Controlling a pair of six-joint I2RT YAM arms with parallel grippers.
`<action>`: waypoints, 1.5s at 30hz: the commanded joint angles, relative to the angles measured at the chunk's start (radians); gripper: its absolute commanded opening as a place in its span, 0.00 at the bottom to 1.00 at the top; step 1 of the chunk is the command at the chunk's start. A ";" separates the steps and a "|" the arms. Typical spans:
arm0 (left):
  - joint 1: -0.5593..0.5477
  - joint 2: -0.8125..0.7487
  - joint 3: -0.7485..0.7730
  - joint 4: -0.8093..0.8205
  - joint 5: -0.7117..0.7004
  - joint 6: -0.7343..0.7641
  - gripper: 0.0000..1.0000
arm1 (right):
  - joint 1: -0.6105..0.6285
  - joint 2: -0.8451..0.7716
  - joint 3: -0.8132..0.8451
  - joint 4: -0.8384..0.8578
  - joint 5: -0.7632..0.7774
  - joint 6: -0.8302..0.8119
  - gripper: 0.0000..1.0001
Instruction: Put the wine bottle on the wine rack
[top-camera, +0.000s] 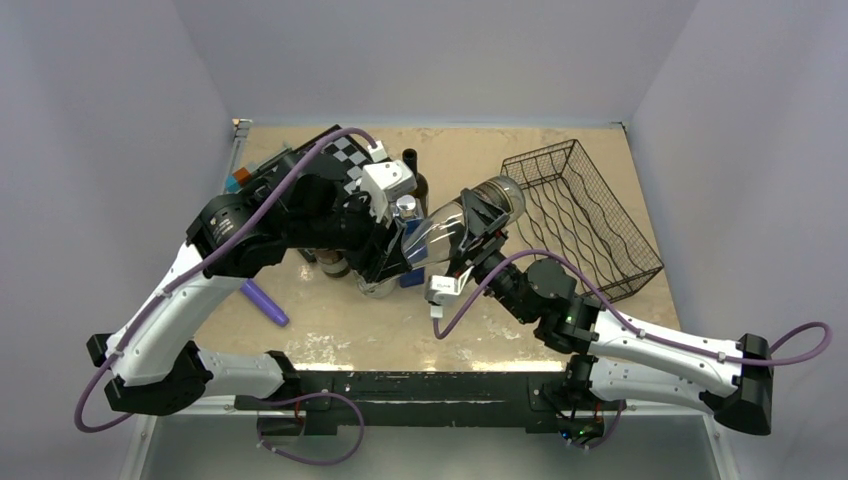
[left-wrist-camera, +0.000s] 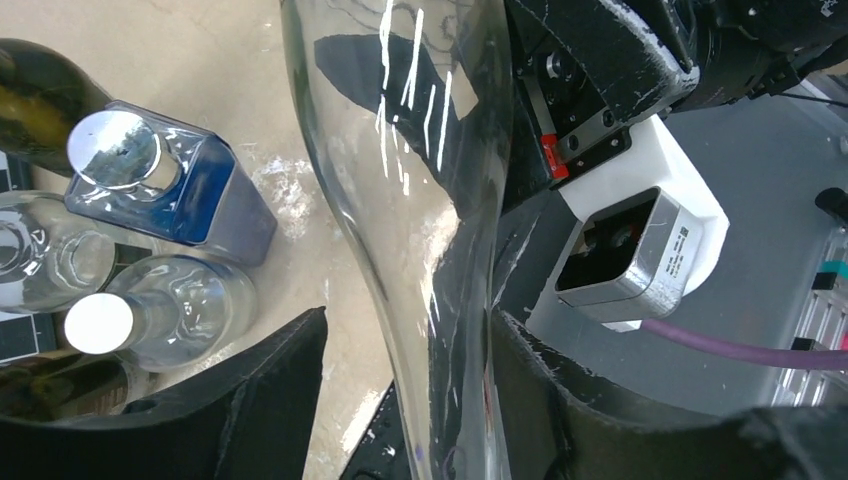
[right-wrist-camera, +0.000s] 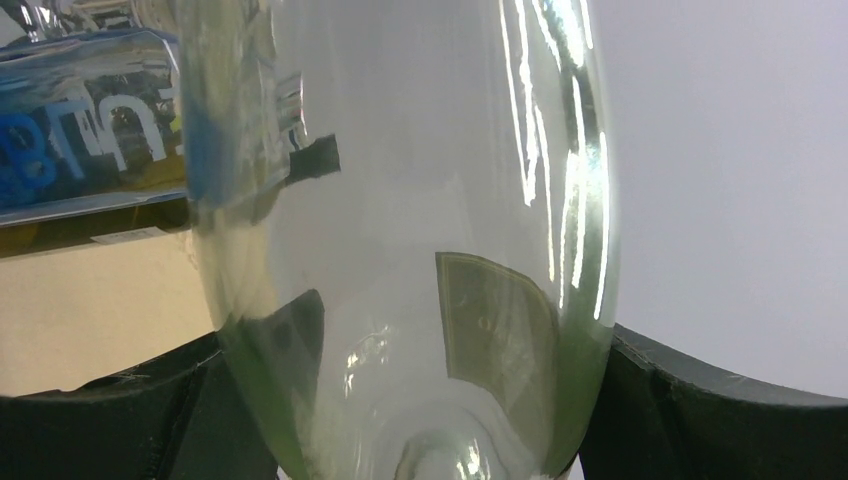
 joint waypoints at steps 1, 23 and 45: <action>-0.002 0.010 -0.019 -0.005 0.047 0.028 0.63 | 0.023 -0.028 0.062 0.224 0.045 -0.030 0.00; -0.002 0.023 -0.115 -0.025 -0.044 0.055 0.48 | 0.102 0.036 0.237 0.163 0.207 0.121 0.00; -0.002 0.001 -0.180 0.010 -0.168 0.110 0.00 | 0.112 -0.043 0.306 -0.082 0.230 0.376 0.00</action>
